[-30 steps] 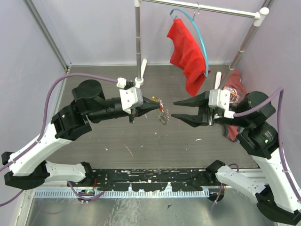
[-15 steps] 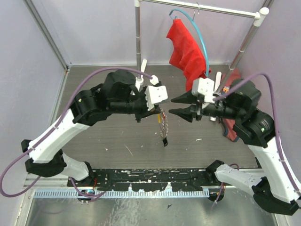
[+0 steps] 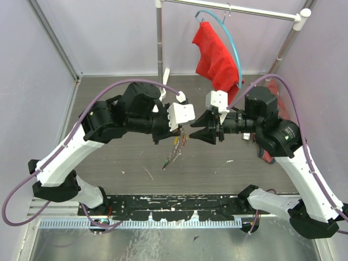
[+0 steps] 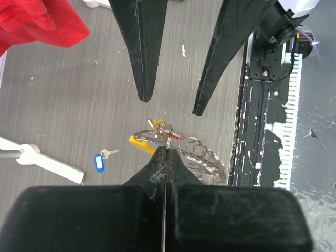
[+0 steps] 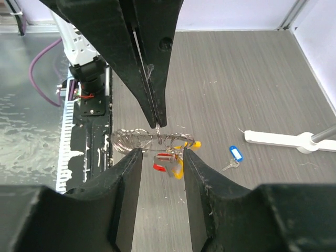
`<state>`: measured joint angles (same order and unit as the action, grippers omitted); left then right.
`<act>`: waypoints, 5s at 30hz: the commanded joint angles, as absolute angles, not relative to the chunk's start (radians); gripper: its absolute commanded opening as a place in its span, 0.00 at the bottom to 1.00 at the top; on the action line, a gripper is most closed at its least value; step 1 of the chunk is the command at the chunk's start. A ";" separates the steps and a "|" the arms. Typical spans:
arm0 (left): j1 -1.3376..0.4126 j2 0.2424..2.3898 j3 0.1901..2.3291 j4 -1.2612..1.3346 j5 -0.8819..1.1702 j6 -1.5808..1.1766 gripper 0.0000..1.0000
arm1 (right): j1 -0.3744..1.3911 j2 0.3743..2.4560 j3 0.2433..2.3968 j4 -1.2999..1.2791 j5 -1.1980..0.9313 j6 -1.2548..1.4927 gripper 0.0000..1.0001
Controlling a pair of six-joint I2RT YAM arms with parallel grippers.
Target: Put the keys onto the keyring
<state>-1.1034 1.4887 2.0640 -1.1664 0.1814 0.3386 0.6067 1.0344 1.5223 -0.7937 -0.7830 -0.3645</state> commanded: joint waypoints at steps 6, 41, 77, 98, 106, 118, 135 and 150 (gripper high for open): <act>-1.119 1.481 2.082 -1.149 0.200 0.350 0.00 | 0.608 1.034 1.460 -0.660 -0.908 -0.312 0.42; -1.136 1.454 2.043 -1.109 0.225 0.363 0.00 | 0.631 1.058 1.415 -0.611 -0.914 -0.283 0.01; -1.135 0.970 1.370 -0.158 0.148 0.059 0.33 | 0.632 0.956 1.041 0.892 -0.694 0.665 0.01; -1.135 0.998 1.254 0.298 0.185 -0.081 0.21 | 0.634 0.968 1.025 1.046 -0.655 0.778 0.01; -1.136 1.054 1.295 0.303 0.258 -0.108 0.19 | 0.639 0.965 1.021 1.025 -0.657 0.766 0.01; -1.135 1.064 1.292 0.328 0.267 -0.122 0.19 | 0.643 0.944 1.003 0.990 -0.633 0.727 0.01; -1.135 1.083 1.280 0.380 0.259 -0.167 0.08 | 0.644 0.936 1.008 0.984 -0.638 0.724 0.01; -1.136 1.082 1.472 -0.080 0.237 0.017 0.00 | 0.644 0.881 1.250 0.270 -0.856 0.253 0.40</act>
<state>-1.1324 1.0843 1.3609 0.1421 0.2520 -0.0917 0.6395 0.9184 1.0966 0.6827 -0.7326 0.5457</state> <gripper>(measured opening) 0.007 0.373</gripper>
